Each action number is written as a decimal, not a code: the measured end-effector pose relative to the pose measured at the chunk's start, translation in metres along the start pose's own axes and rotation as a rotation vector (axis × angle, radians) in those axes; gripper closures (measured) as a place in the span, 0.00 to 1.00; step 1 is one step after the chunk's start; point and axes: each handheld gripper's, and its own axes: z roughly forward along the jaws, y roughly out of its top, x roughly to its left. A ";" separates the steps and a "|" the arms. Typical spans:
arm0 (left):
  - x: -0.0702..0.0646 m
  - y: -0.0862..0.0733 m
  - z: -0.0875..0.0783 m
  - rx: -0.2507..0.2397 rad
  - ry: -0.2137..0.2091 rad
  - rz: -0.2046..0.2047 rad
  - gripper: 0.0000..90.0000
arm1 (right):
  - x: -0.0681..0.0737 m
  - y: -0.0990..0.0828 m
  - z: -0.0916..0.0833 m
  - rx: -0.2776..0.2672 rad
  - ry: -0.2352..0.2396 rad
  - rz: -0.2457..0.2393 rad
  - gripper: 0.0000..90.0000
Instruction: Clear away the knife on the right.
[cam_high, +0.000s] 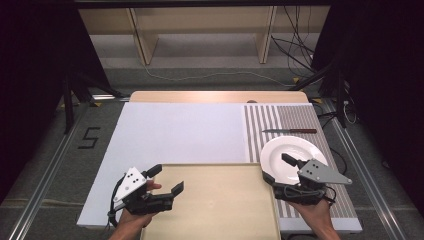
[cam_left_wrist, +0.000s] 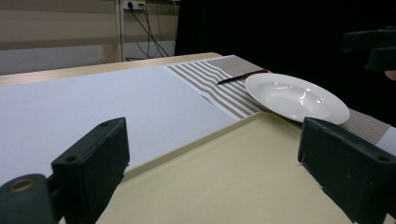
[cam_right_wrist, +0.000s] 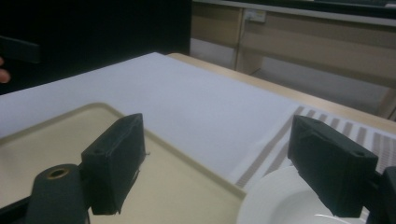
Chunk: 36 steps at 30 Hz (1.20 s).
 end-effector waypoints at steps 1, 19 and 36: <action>0.000 0.000 0.000 -0.002 0.001 -0.003 0.10 | -0.003 0.001 0.001 -0.004 -0.012 0.004 0.22; 0.000 0.000 0.002 0.003 0.010 -0.002 0.10 | -0.032 -0.004 0.013 0.027 -0.084 0.001 0.23; 0.001 -0.001 0.002 0.011 0.011 -0.002 0.10 | -0.073 -0.012 0.036 0.104 -0.152 0.061 0.21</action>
